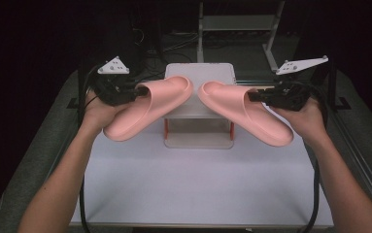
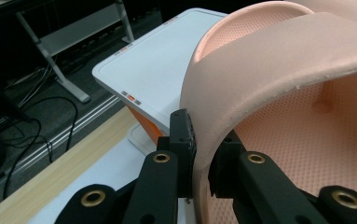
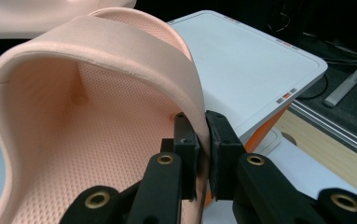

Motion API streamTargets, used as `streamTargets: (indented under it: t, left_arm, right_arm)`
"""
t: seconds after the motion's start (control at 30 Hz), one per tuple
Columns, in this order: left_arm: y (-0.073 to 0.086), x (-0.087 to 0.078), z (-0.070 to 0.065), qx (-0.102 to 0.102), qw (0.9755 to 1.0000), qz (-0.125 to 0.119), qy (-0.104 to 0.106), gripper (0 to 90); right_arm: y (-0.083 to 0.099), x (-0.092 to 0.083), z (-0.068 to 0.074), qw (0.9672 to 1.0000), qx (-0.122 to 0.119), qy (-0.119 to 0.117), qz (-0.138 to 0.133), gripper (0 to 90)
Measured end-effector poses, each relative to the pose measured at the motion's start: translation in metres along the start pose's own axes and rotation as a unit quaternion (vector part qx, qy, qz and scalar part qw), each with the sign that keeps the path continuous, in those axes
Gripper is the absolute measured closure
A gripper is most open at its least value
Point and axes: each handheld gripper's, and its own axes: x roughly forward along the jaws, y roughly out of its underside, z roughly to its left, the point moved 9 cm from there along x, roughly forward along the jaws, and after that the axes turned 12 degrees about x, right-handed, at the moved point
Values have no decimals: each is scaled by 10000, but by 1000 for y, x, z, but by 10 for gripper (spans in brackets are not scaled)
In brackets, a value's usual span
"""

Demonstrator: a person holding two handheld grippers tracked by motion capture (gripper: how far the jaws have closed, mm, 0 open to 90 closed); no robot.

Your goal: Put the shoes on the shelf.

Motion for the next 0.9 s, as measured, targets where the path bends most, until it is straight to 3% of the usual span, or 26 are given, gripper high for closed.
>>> streamTargets:
  t: [0.43, 0.67, 0.9]
  left_arm:
    - [-16, 13, 18, -61, 9999, 85, -73, 818]
    - [-20, 21, 29, -141, 9997, 129, -169, 818]
    - [-23, 29, 40, -206, 9993, 170, -271, 818]
  right_arm:
    - [-18, 9, -10, 9999, 39, 119, -61, 831]
    - [-31, 15, -21, 9999, 108, 130, -25, 832]
    - [-47, 27, -32, 9995, 120, 299, 26, 833]
